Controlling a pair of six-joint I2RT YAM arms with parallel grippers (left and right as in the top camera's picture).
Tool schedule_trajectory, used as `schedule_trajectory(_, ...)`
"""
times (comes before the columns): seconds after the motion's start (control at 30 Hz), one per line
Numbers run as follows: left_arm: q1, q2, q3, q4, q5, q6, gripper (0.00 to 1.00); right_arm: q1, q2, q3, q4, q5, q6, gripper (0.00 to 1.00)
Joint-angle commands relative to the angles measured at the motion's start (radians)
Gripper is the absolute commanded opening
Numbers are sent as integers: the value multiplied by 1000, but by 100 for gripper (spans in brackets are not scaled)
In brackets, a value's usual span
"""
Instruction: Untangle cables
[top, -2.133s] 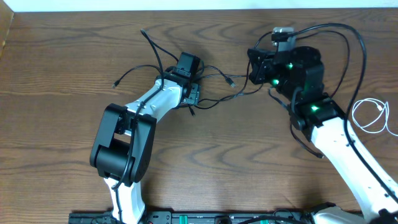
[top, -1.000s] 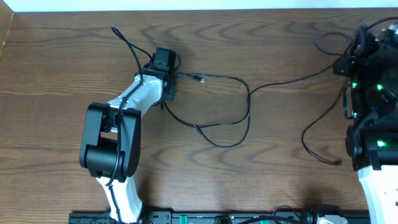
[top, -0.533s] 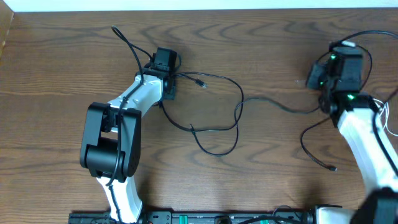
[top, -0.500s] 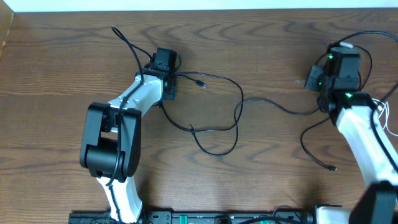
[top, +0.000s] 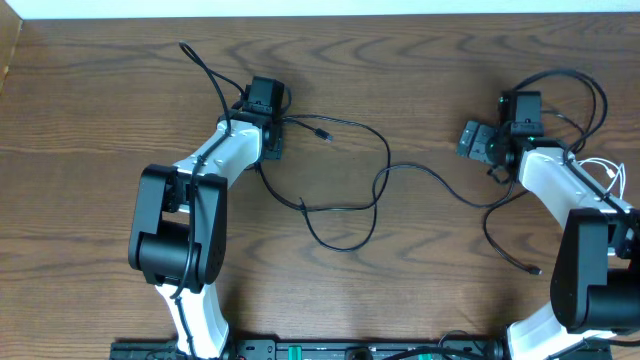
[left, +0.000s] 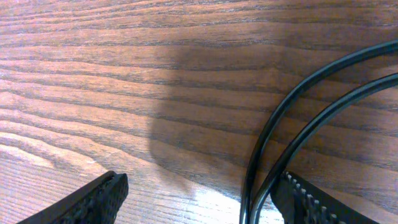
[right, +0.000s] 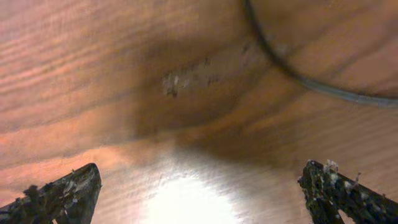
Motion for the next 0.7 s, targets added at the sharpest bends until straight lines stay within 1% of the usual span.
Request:
schedule_trajectory(0.0,2,-8,-7,-1,-10,-9,80,-2,-27,67,-70,-140,54,99)
schedule_trajectory(0.1,2,-8,-7,-1,-10,-13,80,-2,-50,182,-214,-152,53,99)
schedule_trajectory(0.23,2,-8,-7,-1,-10,-13,80,-2,-50,352,-460,-122,53,99)
schedule_trajectory(0.3,2,-8,-7,-1,-10,-16,80,-2,-50,430,-615,-31,52,99)
schedule_trajectory(0.4,2,-8,-7,-1,-10,-16,80,-2,-50,489,-768,110,52,99)
schedule_trajectory(0.5,2,-8,-7,-2,-10,-17,80,-2,-50,496,-852,237,52,99)
schedule_trajectory(0.57,2,-8,-7,-2,-10,-39,80,-3,-50,496,-867,274,48,99)
schedule_trajectory(0.63,2,-8,-7,-2,14,-42,80,-3,-50,496,-826,172,21,99)
schedule_trajectory(0.67,2,-8,-7,-2,30,-42,80,-2,-50,496,-795,69,8,99)
